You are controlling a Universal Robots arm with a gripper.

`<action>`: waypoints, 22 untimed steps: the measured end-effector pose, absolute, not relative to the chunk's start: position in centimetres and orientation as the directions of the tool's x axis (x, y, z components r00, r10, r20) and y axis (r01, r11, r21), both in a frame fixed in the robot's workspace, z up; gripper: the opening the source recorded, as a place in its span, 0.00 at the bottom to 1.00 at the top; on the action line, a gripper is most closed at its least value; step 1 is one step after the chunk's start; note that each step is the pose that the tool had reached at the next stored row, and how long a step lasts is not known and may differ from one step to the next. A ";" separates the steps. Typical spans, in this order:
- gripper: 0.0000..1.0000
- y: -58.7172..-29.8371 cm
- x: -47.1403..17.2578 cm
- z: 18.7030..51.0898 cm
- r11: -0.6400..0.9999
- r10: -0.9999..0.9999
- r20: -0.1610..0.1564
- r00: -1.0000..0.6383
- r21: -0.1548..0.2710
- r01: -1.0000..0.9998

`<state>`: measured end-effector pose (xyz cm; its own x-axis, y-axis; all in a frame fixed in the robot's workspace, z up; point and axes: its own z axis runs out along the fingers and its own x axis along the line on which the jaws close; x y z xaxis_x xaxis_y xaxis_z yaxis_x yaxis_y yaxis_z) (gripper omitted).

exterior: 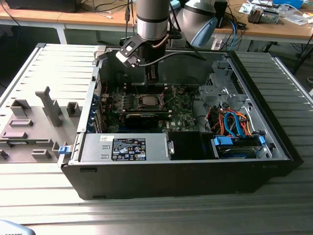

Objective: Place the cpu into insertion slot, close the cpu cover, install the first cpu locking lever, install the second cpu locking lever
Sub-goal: 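Place the cpu into insertion slot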

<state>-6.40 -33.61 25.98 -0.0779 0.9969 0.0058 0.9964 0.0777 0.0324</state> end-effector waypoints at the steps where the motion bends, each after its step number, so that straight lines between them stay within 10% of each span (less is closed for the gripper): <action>1: 0.11 -33.6 -6.4 26.0 0.078 0.997 0.006 -0.078 0.032 0.996; 22: 0.11 -33.6 -6.4 28.3 0.078 0.997 0.006 -0.078 0.033 0.996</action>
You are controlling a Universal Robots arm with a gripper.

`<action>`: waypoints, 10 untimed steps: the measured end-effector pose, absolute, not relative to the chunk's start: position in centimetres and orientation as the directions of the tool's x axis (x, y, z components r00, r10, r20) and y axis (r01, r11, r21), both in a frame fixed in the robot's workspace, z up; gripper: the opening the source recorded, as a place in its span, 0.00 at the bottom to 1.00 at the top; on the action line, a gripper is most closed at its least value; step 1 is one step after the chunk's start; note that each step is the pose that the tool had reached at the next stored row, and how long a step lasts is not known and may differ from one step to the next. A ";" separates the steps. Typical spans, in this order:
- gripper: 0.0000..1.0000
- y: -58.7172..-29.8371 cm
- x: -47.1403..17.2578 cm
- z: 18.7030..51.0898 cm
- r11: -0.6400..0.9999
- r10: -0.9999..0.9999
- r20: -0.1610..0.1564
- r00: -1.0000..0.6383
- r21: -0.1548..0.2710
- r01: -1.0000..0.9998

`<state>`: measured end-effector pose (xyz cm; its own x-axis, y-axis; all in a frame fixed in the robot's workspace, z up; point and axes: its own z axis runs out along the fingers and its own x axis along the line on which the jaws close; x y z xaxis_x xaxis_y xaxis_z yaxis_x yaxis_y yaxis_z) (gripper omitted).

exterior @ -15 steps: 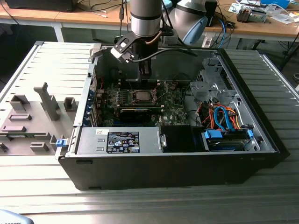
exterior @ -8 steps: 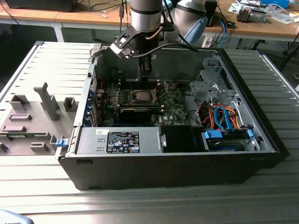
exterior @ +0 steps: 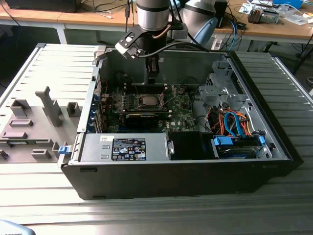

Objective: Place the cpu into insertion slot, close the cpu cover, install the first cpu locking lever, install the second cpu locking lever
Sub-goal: 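Place the cpu into insertion slot, then close the cpu cover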

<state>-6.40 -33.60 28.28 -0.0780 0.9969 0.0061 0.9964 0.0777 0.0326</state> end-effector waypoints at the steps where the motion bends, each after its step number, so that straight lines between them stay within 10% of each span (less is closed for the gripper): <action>1: 0.11 -33.6 -6.4 28.3 0.078 0.997 0.006 -0.078 0.032 0.996; 10: 0.11 -33.6 -6.4 28.4 0.078 0.997 0.006 -0.078 0.032 0.996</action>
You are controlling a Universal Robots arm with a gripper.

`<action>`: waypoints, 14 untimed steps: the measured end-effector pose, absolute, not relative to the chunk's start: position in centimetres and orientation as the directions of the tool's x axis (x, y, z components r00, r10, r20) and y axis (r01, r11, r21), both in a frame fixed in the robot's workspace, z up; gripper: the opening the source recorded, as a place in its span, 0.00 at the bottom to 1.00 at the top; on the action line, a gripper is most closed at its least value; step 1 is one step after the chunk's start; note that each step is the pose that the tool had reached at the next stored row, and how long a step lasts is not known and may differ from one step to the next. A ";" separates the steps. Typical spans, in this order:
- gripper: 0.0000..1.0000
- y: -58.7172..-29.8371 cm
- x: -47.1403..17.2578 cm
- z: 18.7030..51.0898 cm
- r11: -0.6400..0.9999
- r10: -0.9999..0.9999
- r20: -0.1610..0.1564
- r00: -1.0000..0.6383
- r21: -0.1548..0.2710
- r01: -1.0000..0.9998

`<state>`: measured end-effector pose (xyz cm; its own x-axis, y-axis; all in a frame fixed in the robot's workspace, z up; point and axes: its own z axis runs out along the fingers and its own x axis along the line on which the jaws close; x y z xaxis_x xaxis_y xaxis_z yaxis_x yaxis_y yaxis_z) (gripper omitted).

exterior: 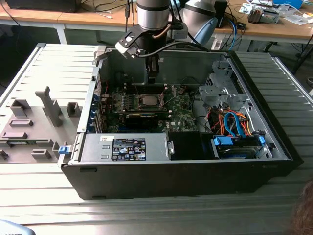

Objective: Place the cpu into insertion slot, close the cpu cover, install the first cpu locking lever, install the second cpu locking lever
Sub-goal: 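Close the cpu cover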

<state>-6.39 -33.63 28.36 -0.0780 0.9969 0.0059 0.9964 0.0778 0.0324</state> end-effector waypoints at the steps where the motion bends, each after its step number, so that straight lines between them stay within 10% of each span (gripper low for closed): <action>1: 0.11 -33.6 -6.4 28.4 0.078 0.997 0.006 -0.078 0.032 0.996; 14: 0.11 -33.7 -5.6 28.4 0.078 0.997 0.006 -0.078 0.032 0.996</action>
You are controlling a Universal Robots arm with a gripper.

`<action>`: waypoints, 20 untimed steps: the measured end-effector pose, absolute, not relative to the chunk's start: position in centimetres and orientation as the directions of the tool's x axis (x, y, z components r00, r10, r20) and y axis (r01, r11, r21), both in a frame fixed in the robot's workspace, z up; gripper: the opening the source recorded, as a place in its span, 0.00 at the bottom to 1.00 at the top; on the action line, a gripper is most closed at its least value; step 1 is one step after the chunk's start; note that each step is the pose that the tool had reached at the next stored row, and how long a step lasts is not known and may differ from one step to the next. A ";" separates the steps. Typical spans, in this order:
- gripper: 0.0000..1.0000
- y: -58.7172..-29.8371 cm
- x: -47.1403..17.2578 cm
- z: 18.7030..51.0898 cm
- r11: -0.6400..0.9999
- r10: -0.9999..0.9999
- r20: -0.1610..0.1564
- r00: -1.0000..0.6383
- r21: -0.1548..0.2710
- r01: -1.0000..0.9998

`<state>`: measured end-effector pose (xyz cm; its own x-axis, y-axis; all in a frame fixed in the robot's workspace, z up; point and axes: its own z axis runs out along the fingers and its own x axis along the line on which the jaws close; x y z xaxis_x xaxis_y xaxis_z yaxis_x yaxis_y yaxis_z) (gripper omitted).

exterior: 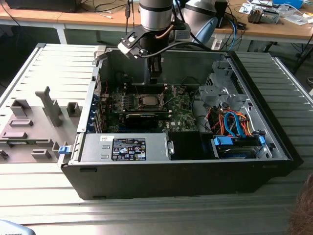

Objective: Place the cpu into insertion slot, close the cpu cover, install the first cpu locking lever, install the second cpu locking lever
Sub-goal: 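Close the cpu cover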

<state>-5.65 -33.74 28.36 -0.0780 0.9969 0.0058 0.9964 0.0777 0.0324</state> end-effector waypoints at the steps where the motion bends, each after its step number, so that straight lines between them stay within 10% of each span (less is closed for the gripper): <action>1: 0.11 -33.7 -5.6 28.4 0.078 0.997 0.006 -0.078 0.032 0.996; 20: 0.11 -33.7 -4.1 28.3 0.078 0.997 0.006 -0.078 0.032 0.996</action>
<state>-4.09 -33.74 28.34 -0.0779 0.9969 0.0059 0.9965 0.0777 0.0323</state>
